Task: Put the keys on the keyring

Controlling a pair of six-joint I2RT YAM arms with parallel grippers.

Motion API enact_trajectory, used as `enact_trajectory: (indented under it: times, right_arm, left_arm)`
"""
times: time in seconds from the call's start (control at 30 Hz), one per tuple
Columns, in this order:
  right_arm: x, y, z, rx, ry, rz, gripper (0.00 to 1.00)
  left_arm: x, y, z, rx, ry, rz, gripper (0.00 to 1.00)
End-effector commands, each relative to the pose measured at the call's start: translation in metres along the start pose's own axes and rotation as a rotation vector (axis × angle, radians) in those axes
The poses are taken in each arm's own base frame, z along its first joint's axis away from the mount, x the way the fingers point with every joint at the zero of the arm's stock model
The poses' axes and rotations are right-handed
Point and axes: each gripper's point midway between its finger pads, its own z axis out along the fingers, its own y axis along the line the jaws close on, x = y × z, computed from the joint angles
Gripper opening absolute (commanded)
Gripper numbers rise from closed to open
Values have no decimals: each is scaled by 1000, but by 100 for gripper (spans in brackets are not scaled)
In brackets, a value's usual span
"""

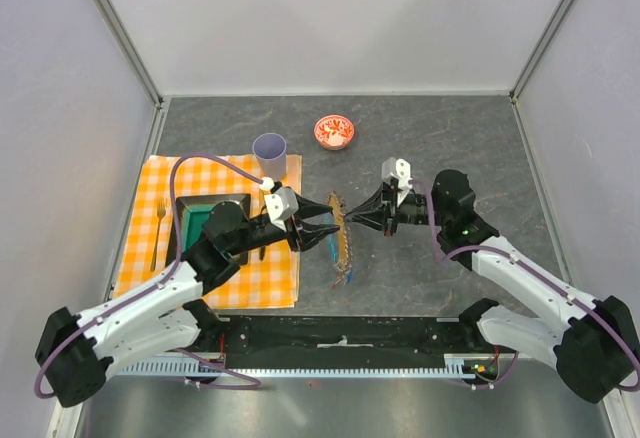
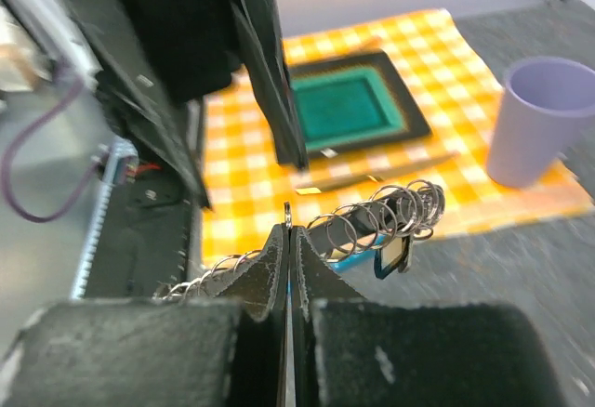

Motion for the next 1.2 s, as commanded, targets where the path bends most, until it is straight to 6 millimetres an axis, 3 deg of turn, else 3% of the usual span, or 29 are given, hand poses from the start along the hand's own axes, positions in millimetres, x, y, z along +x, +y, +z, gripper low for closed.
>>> enact_trajectory:
  times: [0.0, 0.1, 0.13, 0.2, 0.23, 0.3, 0.43, 0.67, 0.9, 1.17]
  right_arm:
    - [13, -31, -16, 177, 180, -128, 0]
    - [24, -40, -30, 260, 285, -137, 0]
    - [32, -39, -37, 278, 334, -114, 0]
    - [24, -46, -46, 340, 370, -156, 0]
    - [33, -44, -54, 350, 426, -128, 0]
    - [30, -51, -61, 391, 488, -155, 0]
    - [53, -55, -66, 403, 627, -110, 0]
    - [118, -69, -28, 320, 810, -55, 0]
    - [159, -77, 6, 229, 866, -49, 0]
    - [197, -81, 15, 196, 926, -24, 0]
  left_arm:
    - [-21, 34, -20, -236, 58, 42, 58]
    - [-21, 57, -52, -432, 159, 53, 60]
    - [-34, 65, -65, -507, 153, 66, 60]
    - [-29, 73, -84, -585, 223, 91, 61]
    - [-36, 78, -95, -635, 219, 112, 61]
    - [-35, 81, -106, -673, 238, 144, 61]
    - [-35, 89, -124, -761, 226, 168, 61]
    - [-40, 87, -135, -783, 215, 180, 61]
    - [-40, 89, -140, -808, 218, 180, 61]
    - [-32, 90, -136, -795, 251, 174, 61]
